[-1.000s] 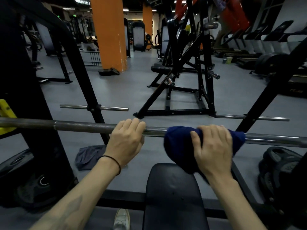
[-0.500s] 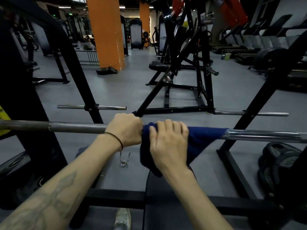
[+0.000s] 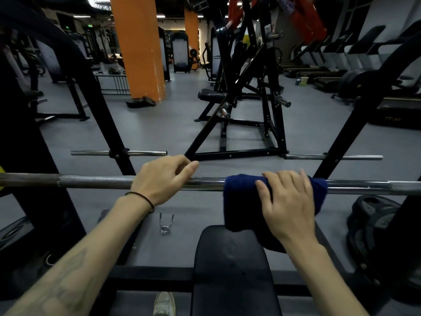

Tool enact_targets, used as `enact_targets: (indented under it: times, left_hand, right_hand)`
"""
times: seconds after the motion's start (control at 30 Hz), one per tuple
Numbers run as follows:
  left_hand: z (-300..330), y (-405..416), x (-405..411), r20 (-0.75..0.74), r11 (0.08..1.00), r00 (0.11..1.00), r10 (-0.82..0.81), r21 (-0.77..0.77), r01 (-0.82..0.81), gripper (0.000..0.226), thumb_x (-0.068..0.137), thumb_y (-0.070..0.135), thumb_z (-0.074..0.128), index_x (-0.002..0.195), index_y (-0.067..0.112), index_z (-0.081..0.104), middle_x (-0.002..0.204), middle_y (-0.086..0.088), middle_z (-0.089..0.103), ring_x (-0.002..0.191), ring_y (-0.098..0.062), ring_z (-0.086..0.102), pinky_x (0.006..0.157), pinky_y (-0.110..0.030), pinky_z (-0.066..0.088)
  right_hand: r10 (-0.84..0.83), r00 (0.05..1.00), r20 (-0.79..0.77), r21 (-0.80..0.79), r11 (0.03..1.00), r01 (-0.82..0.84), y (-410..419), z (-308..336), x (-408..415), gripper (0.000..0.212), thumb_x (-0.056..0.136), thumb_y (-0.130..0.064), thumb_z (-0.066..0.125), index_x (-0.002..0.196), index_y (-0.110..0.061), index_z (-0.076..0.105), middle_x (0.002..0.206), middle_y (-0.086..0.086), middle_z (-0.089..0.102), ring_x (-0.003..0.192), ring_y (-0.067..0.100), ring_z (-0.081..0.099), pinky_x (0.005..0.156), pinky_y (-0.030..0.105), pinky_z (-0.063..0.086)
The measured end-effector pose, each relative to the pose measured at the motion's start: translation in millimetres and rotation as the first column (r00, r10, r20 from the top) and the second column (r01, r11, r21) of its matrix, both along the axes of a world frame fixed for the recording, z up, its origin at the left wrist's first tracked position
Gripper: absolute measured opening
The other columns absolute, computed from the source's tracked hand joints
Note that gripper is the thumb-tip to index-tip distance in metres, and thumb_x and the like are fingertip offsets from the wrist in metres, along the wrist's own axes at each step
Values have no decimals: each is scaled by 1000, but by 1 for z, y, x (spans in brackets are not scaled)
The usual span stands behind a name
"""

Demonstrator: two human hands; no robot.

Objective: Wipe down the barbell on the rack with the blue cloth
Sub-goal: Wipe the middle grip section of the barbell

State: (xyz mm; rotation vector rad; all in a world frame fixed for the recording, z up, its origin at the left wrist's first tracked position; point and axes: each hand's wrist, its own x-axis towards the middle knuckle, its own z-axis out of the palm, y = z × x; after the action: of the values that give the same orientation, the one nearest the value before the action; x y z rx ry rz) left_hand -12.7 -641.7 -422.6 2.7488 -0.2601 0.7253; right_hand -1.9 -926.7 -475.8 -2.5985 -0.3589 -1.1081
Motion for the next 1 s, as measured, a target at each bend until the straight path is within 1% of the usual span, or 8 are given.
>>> enact_targets:
  times: [0.1, 0.2, 0.33, 0.5, 0.6, 0.73, 0.9, 1.0]
  left_hand:
    - [-6, -12, 6, 91, 970, 966, 240, 12, -242, 49, 94, 66, 28, 94, 32, 63, 87, 9, 65, 87, -19, 61, 74, -38, 49]
    - [-13, -33, 11, 168, 930, 915, 366, -39, -365, 47, 97, 54, 36, 88, 22, 68, 86, 1, 67, 85, -27, 62, 70, -37, 42]
    - [-29, -54, 9, 330, 947, 897, 295, 20, -319, 43, 99, 39, 40, 70, 16, 63, 69, -4, 63, 66, -30, 59, 66, -39, 41]
    - [-32, -40, 6, 339, 955, 910, 239, 88, -284, 48, 100, 44, 35, 80, 15, 67, 73, -3, 63, 67, -27, 58, 66, -38, 40]
    - [-34, -43, 6, 361, 953, 899, 249, 74, -294, 49, 101, 45, 34, 80, 15, 67, 71, -2, 62, 66, -25, 57, 65, -37, 38]
    - [-33, -46, 7, 429, 947, 864, 265, 51, -316, 48, 100, 38, 38, 66, 14, 60, 62, -3, 58, 61, -27, 53, 64, -37, 36]
    - [-34, -50, 8, 468, 944, 841, 273, 40, -328, 46, 95, 26, 45, 54, 11, 57, 54, -7, 56, 53, -30, 49, 64, -37, 39]
    - [-34, -50, 10, 487, 944, 831, 269, 38, -328, 45, 94, 22, 46, 52, 9, 57, 52, -8, 55, 51, -31, 47, 66, -38, 42]
  right_hand:
    - [-107, 994, -31, 152, 982, 110, 26, -3, -4, 43, 105, -39, 37, 115, -12, 69, 117, 7, 65, 124, 33, 52, 125, 54, 15]
    - [-95, 995, -42, 224, 969, 102, 73, 0, -7, 46, 105, -37, 35, 119, -12, 70, 124, 7, 66, 128, 31, 52, 124, 51, 8]
    - [104, 995, -8, 100, 990, -103, 112, 1, -14, 46, 106, -35, 34, 124, -13, 69, 122, 5, 68, 120, 28, 58, 117, 47, 26]
    - [145, 989, 21, -76, 987, -143, 47, 1, -3, 44, 105, -45, 40, 119, -13, 67, 110, 6, 66, 109, 31, 58, 106, 43, 34]
    - [39, 999, 27, -15, 999, -39, -2, 2, 5, 49, 106, -48, 35, 113, -12, 68, 106, 7, 66, 108, 32, 57, 112, 47, 31]
    - [-87, 996, -1, 87, 992, 87, -36, -3, 5, 53, 106, -46, 32, 122, -11, 68, 121, 9, 66, 129, 31, 50, 126, 50, 14]
    - [-154, 988, -6, 348, 926, 147, 25, -7, 0, 47, 104, -34, 36, 126, -8, 68, 129, 10, 65, 142, 34, 42, 127, 51, 1]
    - [-74, 997, 10, 312, 948, 67, 68, -4, -8, 46, 105, -36, 37, 128, -9, 67, 128, 8, 66, 139, 32, 46, 127, 50, 4]
